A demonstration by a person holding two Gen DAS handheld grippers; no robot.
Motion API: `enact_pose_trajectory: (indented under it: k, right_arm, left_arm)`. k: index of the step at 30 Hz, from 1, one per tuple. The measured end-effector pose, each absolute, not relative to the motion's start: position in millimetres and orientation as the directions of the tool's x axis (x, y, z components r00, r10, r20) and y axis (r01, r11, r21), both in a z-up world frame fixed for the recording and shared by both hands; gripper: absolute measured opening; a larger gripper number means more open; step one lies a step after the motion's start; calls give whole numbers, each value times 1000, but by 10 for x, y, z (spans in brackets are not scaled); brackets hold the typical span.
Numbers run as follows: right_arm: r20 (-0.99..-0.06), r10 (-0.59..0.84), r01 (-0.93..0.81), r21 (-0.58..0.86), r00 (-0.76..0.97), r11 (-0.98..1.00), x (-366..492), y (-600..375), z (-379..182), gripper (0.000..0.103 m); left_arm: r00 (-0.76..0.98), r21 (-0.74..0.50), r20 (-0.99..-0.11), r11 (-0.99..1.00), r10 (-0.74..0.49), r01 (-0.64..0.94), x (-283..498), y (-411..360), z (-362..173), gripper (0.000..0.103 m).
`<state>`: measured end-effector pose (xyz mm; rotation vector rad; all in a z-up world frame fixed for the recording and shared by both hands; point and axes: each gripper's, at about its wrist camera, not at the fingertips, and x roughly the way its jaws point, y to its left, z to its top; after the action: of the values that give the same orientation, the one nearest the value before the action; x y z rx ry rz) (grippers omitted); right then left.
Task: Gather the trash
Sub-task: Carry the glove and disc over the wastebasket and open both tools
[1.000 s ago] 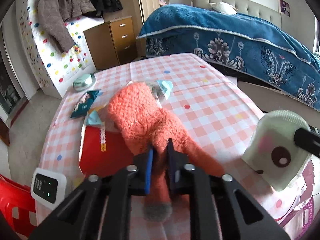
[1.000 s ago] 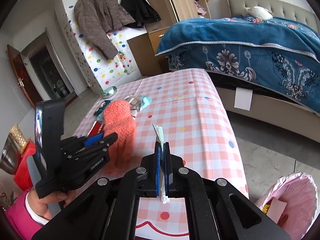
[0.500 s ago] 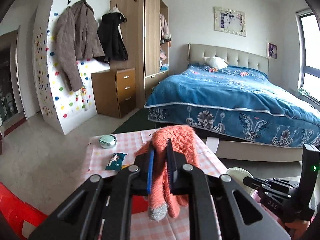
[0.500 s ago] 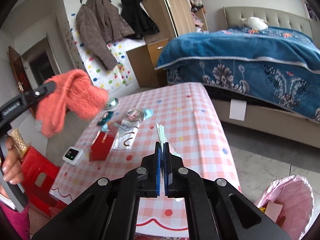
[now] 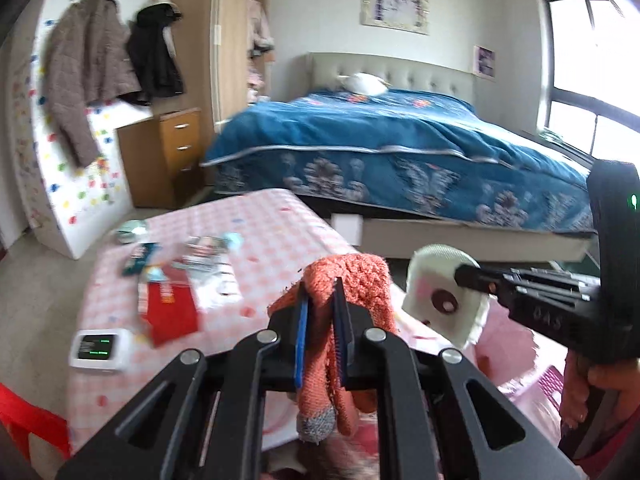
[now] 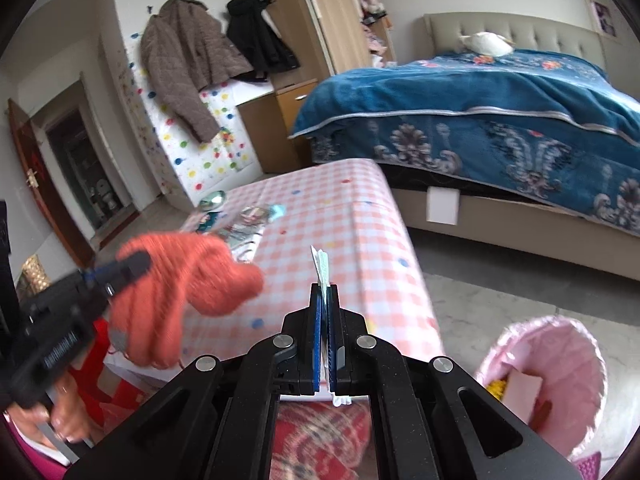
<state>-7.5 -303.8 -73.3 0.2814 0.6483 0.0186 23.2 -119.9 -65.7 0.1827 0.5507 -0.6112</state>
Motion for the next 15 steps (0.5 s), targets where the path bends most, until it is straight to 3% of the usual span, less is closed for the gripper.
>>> enact_pose_trajectory:
  k: [15]
  right_arm:
    - [-633,-176,380,201,754,903,-1015,-3995,-859,2]
  left_arm:
    - [478,2,-565,578,-672,816,-294,-2594,-1022,9]
